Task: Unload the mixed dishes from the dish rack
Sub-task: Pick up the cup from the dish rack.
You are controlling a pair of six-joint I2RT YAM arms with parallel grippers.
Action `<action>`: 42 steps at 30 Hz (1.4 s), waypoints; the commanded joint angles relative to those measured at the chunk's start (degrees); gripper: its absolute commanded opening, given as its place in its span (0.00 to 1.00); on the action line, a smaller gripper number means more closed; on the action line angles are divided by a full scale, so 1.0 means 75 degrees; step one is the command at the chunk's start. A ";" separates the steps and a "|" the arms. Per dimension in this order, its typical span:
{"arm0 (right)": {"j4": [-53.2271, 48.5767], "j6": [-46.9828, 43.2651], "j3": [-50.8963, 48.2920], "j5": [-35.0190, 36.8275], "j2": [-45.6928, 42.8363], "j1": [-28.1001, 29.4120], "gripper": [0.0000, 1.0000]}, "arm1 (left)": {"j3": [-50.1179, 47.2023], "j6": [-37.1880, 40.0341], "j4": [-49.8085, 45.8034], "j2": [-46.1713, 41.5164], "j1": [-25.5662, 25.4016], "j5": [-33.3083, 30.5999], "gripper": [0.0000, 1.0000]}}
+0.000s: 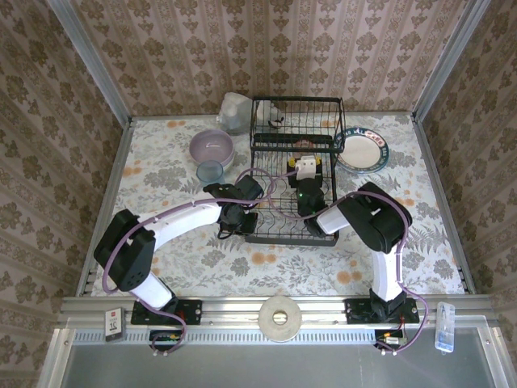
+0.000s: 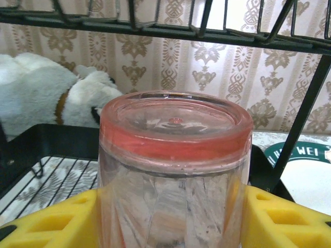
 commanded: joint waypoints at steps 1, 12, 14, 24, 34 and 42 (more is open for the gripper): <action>0.0259 0.0364 -0.0296 -0.0241 -0.0486 0.0141 0.46 | 0.0103 0.0661 0.0024 0.0227 -0.0126 0.0595 0.00; 0.0241 0.0665 -0.1471 -0.0833 -0.1372 0.0439 0.44 | 0.0046 0.0780 0.0292 0.0091 -0.0062 0.0611 0.00; 0.0252 0.0722 -0.1690 -0.0828 -0.1495 0.0430 0.44 | 0.0016 0.0812 0.0364 0.0042 -0.0056 0.0601 0.00; 0.0081 0.0832 -0.2384 -0.1318 -0.2344 0.0417 0.44 | -0.0103 0.1056 0.0670 -0.0322 -0.0042 0.0562 0.03; -0.0197 0.1120 -0.2740 -0.1362 -0.2992 0.0383 0.43 | -0.0200 0.1337 0.0816 -0.0931 -0.0036 0.0328 0.45; -0.1095 0.1654 -0.2748 -0.1424 -0.3813 0.0273 0.43 | -0.0271 0.1541 0.0985 -0.1840 -0.0038 -0.0031 0.64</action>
